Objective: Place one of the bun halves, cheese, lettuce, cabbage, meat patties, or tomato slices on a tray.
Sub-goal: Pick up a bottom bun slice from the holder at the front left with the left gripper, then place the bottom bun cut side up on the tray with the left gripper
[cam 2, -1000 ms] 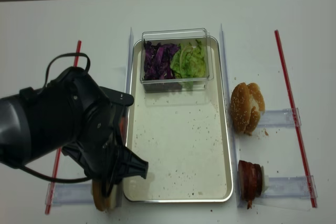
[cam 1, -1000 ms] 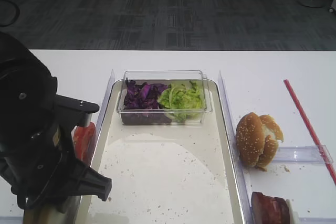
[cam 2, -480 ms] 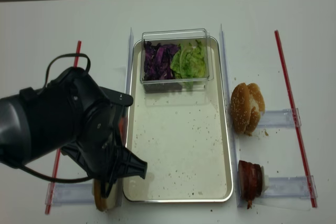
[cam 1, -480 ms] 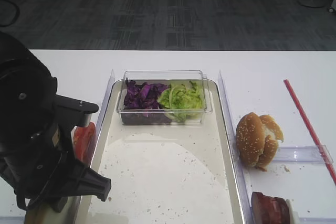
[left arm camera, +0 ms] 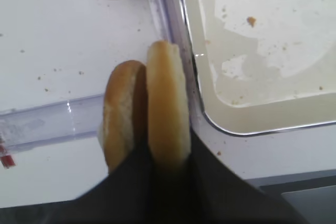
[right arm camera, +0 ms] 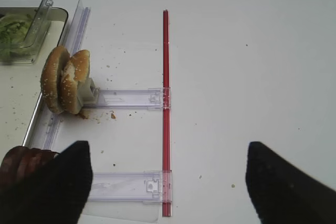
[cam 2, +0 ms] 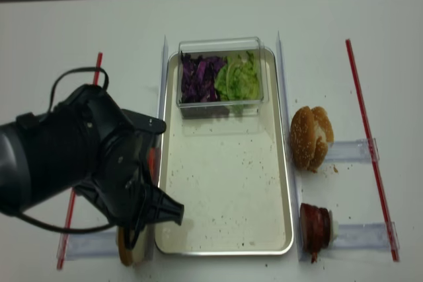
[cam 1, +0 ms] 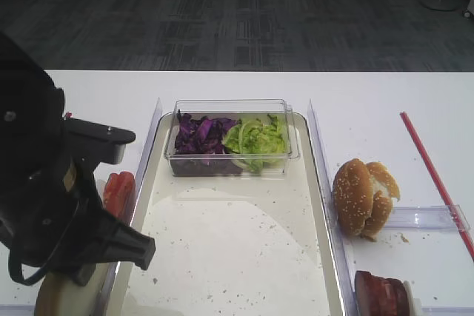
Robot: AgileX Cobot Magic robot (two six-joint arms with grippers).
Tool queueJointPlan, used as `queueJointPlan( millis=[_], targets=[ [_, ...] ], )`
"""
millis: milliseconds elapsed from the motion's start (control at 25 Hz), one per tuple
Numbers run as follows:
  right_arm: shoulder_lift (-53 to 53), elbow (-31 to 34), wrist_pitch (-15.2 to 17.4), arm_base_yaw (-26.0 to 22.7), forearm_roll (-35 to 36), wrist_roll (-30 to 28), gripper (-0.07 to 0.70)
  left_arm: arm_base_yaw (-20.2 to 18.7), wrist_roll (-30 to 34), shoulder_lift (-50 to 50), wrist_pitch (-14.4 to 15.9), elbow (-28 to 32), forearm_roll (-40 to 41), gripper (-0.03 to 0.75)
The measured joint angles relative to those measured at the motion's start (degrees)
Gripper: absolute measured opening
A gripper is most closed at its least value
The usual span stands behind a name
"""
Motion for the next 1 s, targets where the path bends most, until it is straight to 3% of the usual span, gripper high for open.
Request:
queueJointPlan(
  millis=[400,800,1000],
  targets=[
    [0.00,0.00,0.00,0.00,0.00,0.10,0.614,0.00,1.30,-2.80,5.25,-9.61,2.21,0.060],
    [0.00,0.00,0.00,0.00,0.00,0.10,0.614,0.14,1.38,-2.69,5.17,-10.73,4.02,0.059],
    [0.00,0.00,0.00,0.00,0.00,0.10,0.614,2.52,3.30,-0.19,4.63,-10.86,3.03,0.059]
  ],
)
